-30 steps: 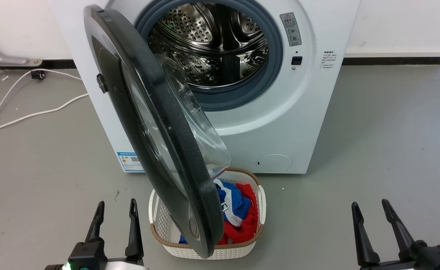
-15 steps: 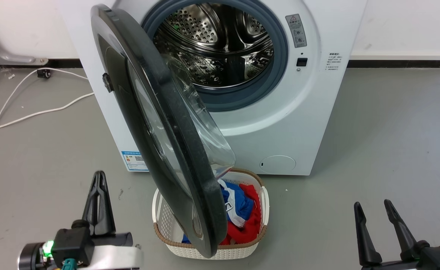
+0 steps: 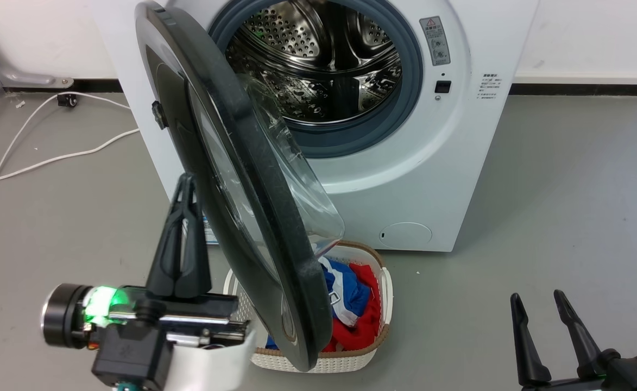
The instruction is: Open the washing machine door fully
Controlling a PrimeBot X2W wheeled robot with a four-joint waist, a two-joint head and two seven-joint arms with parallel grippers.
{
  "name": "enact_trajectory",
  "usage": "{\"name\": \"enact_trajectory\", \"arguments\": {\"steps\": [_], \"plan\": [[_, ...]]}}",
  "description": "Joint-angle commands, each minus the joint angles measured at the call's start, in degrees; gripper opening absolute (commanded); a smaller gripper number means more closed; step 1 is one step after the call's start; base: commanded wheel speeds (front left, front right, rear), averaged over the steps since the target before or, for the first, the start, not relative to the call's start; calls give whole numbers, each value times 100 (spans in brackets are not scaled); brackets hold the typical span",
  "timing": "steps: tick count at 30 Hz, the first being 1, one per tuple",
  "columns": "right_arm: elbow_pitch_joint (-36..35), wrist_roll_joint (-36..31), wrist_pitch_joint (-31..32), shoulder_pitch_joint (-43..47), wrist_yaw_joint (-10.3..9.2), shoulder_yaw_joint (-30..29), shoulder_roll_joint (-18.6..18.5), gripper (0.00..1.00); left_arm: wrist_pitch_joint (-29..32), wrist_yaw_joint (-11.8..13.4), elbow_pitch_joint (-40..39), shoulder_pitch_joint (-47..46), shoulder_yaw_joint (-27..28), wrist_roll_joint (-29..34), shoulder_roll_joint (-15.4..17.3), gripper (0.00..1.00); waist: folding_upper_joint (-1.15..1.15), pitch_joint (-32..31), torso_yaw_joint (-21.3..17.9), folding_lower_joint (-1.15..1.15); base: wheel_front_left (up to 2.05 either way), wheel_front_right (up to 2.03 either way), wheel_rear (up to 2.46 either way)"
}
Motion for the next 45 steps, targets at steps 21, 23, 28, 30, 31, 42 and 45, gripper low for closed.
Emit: {"name": "enact_trajectory", "arguments": {"steps": [21, 23, 28, 30, 31, 42, 45], "plan": [[153, 28, -12, -12, -1, 96, 22, 100, -13, -301, 151, -446, -2347, -201, -22, 0, 0, -56, -35, 0, 0, 0, 0], [161, 30, -12, -23, -1, 92, 22, 100, -13, -331, 219, -456, -2517, -220, -24, 0, 0, -43, -45, 0, 0, 0, 0], [175, 35, -12, -41, -1, 79, 22, 100, -13, -390, 406, -433, -2885, -295, -27, 0, 0, -6, -62, 0, 0, 0, 0], [180, 44, -12, -53, -1, 82, 22, 100, -13, -404, 484, -410, -3001, -320, -28, 0, 0, 11, -68, 0, 0, 0, 0], [180, 47, -12, -59, -1, 83, 22, 100, -13, -410, 524, -395, -3046, -343, -29, 0, 0, 19, -70, 0, 0, 0, 0], [208, 0, -12, -131, -1, 97, 22, 100, -13, -514, 1119, -168, -3250, -447, -15, 0, 0, 108, -116, 0, 0, 0, 0], [220, -32, -12, -164, -1, 110, 22, 100, -13, -534, 1269, -56, -3213, -471, -1, 0, 0, 140, -144, 0, 0, 0, 0]]}}
